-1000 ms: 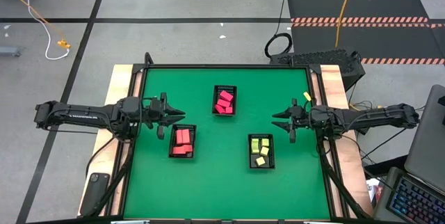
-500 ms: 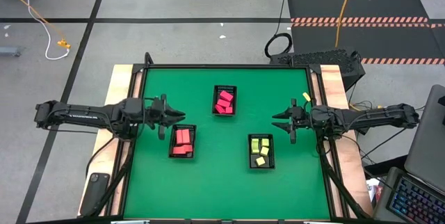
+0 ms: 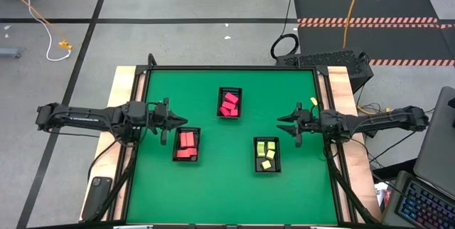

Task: Sort & place blocks by color
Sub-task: Return to Home Position

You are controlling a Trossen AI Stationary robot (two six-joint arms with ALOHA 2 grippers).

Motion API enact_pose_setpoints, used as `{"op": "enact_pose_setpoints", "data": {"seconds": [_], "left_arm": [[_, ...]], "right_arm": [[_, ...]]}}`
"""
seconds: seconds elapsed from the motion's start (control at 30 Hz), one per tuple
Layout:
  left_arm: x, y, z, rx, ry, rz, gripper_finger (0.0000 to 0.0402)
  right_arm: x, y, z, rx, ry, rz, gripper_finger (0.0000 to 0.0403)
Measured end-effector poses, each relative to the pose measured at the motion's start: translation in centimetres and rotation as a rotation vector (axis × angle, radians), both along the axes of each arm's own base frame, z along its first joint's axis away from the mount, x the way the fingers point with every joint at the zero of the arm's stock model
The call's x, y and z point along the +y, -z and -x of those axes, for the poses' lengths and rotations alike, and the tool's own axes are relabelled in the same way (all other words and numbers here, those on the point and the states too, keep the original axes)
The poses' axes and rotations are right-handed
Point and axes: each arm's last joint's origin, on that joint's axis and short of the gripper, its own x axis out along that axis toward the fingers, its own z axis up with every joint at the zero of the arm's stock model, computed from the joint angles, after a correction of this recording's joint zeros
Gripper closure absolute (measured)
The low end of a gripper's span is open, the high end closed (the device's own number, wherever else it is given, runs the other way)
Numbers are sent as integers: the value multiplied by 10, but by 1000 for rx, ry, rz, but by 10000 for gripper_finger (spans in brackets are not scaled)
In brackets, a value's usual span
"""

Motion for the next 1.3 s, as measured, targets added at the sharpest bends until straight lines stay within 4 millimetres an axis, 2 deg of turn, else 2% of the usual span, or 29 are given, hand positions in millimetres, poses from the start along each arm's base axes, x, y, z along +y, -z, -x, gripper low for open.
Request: {"op": "enact_pose_setpoints", "data": {"seconds": [0.03, 0.27, 0.47, 0.67, 0.87, 1.3], "left_arm": [[0, 0, 2, 7, 0, -2, 396], [0, -3, 19, -37, -19, -3, 398], [0, 22, 32, -89, -18, 35, 397], [-2, 44, 38, -214, 45, 48, 393], [-4, 34, 44, -333, 120, -32, 397], [-5, 43, 43, -245, 141, -50, 389]], "right_arm": [[0, -5, 0, -55, 0, -3, 273], [0, -3, 0, -33, 2, -1, 273], [0, -3, 0, -30, -4, 4, 273], [0, -3, 0, -32, -5, 6, 273], [0, -3, 0, -32, -5, 3, 273], [0, -3, 0, -29, -7, 21, 273]]}}
